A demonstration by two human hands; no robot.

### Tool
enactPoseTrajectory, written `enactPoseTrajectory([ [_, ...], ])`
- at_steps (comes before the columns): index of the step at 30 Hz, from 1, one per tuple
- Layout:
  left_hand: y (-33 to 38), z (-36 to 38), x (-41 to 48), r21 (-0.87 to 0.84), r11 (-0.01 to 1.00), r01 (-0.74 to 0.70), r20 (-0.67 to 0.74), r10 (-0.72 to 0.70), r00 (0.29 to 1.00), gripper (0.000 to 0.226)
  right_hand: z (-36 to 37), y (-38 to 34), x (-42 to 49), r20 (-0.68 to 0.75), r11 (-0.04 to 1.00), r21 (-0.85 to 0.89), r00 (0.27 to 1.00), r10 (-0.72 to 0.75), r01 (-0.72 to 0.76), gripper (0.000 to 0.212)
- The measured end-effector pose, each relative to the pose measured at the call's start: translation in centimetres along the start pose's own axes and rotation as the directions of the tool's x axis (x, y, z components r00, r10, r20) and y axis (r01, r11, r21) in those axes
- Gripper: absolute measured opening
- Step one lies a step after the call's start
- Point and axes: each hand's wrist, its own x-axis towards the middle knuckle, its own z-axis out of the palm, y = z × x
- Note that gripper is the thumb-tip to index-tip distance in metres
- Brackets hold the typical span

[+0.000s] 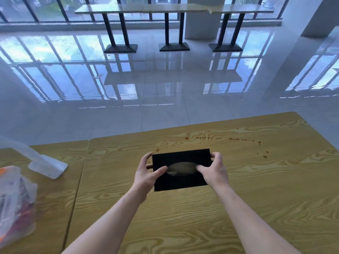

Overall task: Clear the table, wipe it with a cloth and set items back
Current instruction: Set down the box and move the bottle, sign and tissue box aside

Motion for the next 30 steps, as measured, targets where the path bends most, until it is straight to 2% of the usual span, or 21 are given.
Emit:
enactPoseTrajectory([
  [6,-0.9,-8.3,-3.0,-0.051,0.996,-0.071,-0.128,0.064,0.990,0.069,6.3,-3.6,-3.0,0.142,0.988,0.157,0.989,-0.034,0.011,0.055],
  [12,-2.4,-16.8,-6.3,-0.085,0.983,-0.161,-0.309,0.128,0.943,0.072,14.4,-8.4,-6.2,0.224,0.981,0.190,0.972,-0.074,0.031,0.055],
  [19,-4.6,-24.1,-8.4,-0.025,0.970,-0.240,-0.545,0.188,0.817,0.074,23.8,-13.9,-8.2,0.380,0.978,0.207,0.919,-0.108,0.030,0.040],
  [24,-6.1,-26.2,-8.3,0.074,0.976,-0.207,-0.685,0.200,0.701,0.078,28.9,-18.1,-8.1,0.469,0.981,0.170,0.868,-0.162,0.091,0.026],
  [30,-6.2,-26.3,-6.8,0.065,0.990,-0.122,-0.765,0.127,0.632,0.086,33.6,-21.4,-7.1,0.521,0.977,0.187,0.832,-0.190,0.105,0.019],
])
